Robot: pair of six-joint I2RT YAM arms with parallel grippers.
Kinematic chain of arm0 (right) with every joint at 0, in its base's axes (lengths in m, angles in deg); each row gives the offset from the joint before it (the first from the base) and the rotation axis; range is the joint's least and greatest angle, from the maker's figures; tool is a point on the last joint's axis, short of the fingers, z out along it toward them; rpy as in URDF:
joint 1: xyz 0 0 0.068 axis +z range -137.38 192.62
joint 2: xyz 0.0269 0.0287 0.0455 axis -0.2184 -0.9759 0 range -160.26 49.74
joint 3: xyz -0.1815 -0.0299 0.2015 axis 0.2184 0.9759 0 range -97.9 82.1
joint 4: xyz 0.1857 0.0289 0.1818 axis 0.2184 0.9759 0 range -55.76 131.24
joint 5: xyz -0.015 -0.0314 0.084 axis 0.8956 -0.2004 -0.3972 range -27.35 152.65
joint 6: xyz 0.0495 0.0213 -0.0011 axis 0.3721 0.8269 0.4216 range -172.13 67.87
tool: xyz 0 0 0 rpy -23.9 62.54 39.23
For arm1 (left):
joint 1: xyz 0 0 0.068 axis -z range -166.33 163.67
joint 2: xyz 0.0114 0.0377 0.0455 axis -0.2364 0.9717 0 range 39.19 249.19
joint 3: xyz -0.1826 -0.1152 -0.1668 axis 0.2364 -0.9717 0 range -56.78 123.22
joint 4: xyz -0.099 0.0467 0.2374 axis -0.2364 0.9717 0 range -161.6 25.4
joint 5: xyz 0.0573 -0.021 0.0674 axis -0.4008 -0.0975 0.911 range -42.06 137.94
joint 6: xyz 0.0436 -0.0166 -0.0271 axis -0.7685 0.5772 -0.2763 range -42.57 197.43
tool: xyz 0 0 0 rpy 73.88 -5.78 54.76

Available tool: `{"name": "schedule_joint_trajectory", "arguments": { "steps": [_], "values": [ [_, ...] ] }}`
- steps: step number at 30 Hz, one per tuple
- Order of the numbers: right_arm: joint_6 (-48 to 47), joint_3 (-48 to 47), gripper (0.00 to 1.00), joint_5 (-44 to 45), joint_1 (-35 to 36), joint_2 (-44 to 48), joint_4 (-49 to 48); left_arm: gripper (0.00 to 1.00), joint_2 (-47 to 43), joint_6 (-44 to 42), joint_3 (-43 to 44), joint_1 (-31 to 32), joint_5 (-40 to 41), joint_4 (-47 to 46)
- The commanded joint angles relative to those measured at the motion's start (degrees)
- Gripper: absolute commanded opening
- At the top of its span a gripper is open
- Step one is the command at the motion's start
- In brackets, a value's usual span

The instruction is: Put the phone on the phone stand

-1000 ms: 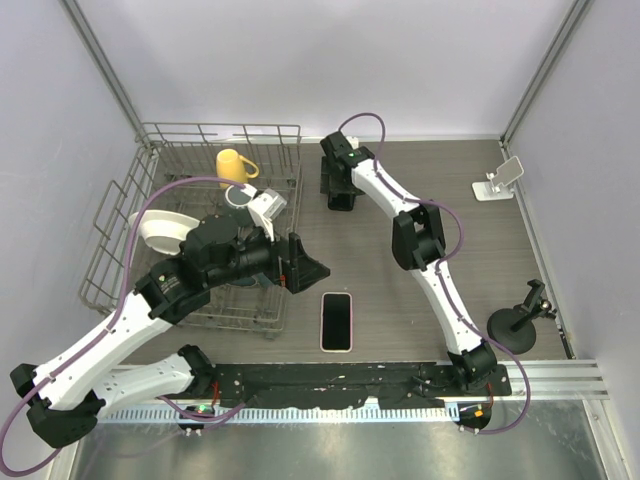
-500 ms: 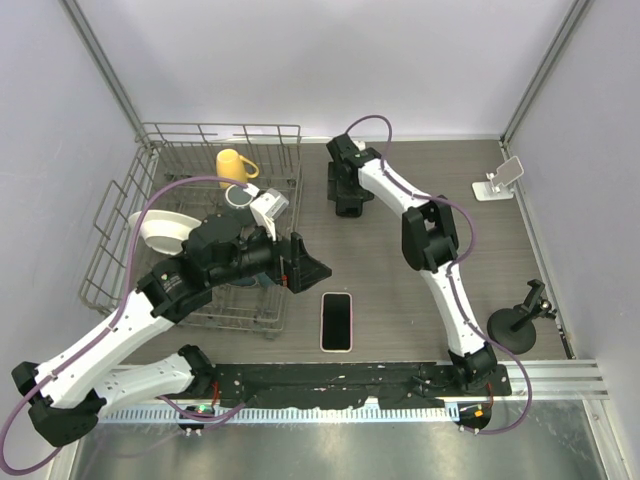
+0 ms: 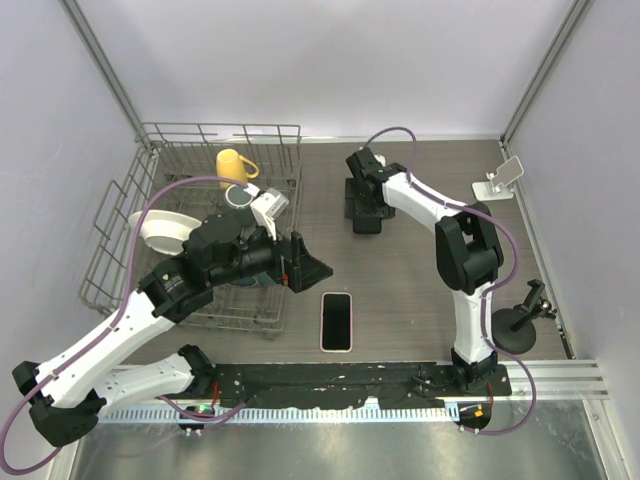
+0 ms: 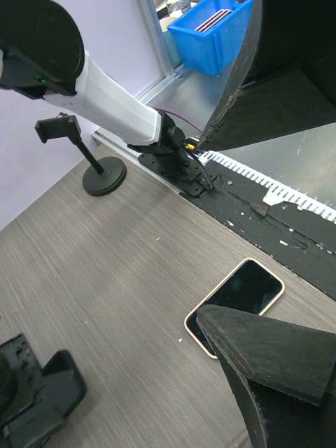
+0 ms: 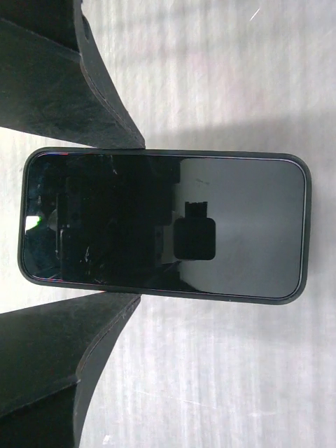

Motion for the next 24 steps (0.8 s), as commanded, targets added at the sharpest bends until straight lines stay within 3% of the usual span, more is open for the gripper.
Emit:
{"name": "schedule_joint_trajectory", "arguments": {
  "steps": [1, 13, 16, 17, 20, 24],
  "values": [
    [-0.68, 9.21, 0.01, -1.43, -0.08, 6.67, -2.36, 0.96, -0.06, 0.68, -0.81, 0.23, -1.29, -3.71],
    [-1.02, 21.99, 0.02, -1.17, 0.27, 14.94, -1.93, 0.96, -0.24, 1.47, -2.22, 0.23, -1.55, -5.38],
    [-1.2, 21.12, 0.2, -0.11, 0.27, 13.8, -1.84, 0.96, 0.02, 1.64, -2.48, 0.23, -1.91, -5.82],
    [-1.2, 20.77, 0.32, -0.2, 0.27, 12.66, -1.75, 0.96, 0.11, 1.65, -2.39, 0.23, -1.99, -5.73],
    [-1.46, 19.53, 0.56, 0.68, 0.27, 11.34, -1.75, 0.96, 0.02, 1.47, -2.22, 0.23, -1.82, -5.12],
    [-1.82, 18.39, 0.68, 0.86, 0.27, 8.97, -2.28, 0.96, -0.68, 1.21, -2.31, 0.31, -0.76, -4.42]
  ]
}}
